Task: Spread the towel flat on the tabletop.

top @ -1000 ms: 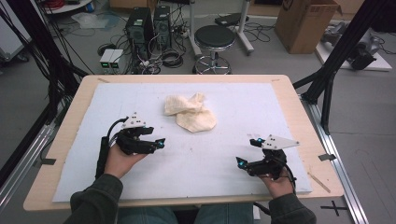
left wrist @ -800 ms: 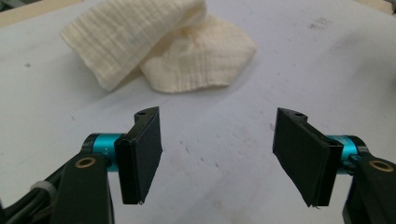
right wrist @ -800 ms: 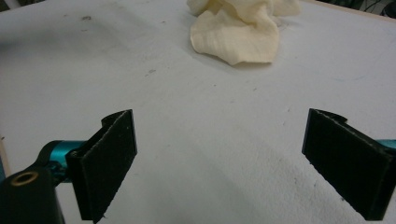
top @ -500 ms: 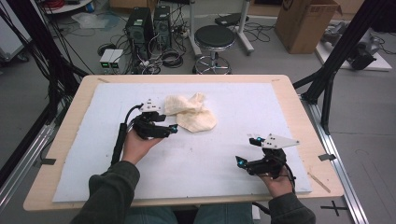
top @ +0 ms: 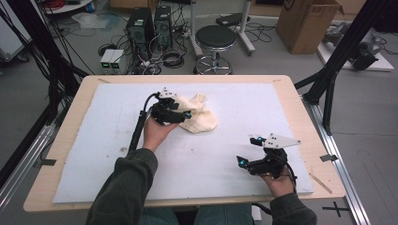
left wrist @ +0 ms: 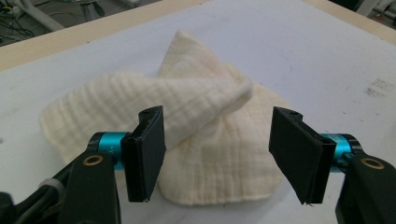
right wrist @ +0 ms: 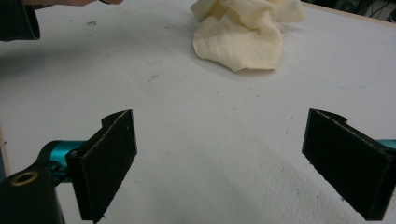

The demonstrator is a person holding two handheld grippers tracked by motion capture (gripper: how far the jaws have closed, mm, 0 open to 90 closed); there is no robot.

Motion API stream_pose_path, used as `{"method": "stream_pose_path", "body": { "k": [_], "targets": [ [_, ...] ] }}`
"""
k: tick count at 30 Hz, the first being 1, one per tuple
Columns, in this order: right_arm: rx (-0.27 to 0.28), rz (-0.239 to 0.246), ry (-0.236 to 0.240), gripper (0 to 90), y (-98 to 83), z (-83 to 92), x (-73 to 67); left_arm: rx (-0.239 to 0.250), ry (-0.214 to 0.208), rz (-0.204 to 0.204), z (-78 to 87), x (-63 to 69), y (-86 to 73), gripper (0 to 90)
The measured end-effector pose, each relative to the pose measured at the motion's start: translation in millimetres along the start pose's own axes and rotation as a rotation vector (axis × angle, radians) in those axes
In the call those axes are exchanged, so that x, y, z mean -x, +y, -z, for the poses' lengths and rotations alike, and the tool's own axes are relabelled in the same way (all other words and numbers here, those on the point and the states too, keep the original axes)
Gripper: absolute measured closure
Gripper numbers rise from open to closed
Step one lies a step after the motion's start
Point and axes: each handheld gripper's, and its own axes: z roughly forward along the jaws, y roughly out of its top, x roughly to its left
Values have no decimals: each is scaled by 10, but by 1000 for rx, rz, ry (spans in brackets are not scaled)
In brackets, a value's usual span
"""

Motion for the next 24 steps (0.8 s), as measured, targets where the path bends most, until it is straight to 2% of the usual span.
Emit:
{"method": "stream_pose_path", "body": {
  "k": [4,6,9,14,17,19,20,21,24],
  "targets": [
    [1,-5,6,93,1,-12,8,0,17,2,-190,25,27,362],
    [-2,-9,8,93,3,-16,7,-29,25,-5,-300,39,16,363],
    [1,1,10,93,4,-25,20,-63,35,13,-434,24,-25,375],
    [11,-7,17,93,8,-21,29,-128,83,13,-587,-25,-106,414],
    [11,-9,18,93,9,-21,30,-157,106,-8,-656,-11,-138,435],
    [10,-10,17,93,9,-22,30,-157,126,-20,-683,7,-147,458],
    [13,-5,20,93,11,-27,34,-161,142,-33,-695,18,-149,512],
    [13,-5,20,93,11,-27,34,-163,159,-46,-706,30,-151,512],
    [12,-8,21,93,18,-31,28,-179,208,-92,-723,70,-145,592]
  ]
}}
